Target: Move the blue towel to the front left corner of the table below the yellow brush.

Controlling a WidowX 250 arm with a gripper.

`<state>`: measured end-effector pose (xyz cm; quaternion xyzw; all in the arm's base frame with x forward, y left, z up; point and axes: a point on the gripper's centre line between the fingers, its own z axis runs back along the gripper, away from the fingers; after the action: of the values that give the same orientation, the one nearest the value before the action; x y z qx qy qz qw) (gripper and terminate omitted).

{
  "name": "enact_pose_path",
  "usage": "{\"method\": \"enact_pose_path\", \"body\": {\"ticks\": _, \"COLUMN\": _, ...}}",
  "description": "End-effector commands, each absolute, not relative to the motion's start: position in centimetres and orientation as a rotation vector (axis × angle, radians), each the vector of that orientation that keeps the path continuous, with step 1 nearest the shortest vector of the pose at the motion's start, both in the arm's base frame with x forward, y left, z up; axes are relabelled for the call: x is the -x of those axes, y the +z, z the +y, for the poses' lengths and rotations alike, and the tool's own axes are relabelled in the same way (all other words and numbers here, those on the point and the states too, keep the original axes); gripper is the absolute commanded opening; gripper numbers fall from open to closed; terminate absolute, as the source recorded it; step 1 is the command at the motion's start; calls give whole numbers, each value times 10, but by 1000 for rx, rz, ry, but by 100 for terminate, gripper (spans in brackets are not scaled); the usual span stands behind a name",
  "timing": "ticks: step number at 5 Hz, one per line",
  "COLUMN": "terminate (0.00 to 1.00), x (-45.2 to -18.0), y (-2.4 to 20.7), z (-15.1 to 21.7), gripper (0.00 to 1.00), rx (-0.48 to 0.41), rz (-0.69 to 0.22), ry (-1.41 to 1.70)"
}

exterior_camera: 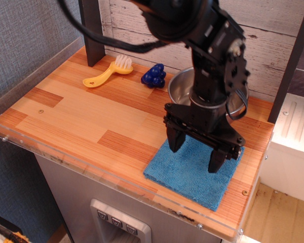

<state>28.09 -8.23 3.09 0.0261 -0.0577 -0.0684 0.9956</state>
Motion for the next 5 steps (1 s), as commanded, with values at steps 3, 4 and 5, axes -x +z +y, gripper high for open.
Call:
{"method": "enact_pose_path", "body": {"ticks": 3, "terminate": 0, "x": -279, "y": -3, "z": -60, "gripper": 100, "rx": -37, "rz": -50, "ry": -115}}
{"method": "enact_pose_path", "body": {"ticks": 4, "terminate": 0, "x": -273, "y": -11, "z": -52, "gripper": 100, "rx": -50, "rz": -33, "ry": -137}}
{"method": "enact_pose_path", "body": {"ticks": 5, "terminate": 0, "x": -268, "y": -15, "z": -24, "gripper": 100, "rx": -29, "rz": -23, "ry": -138}}
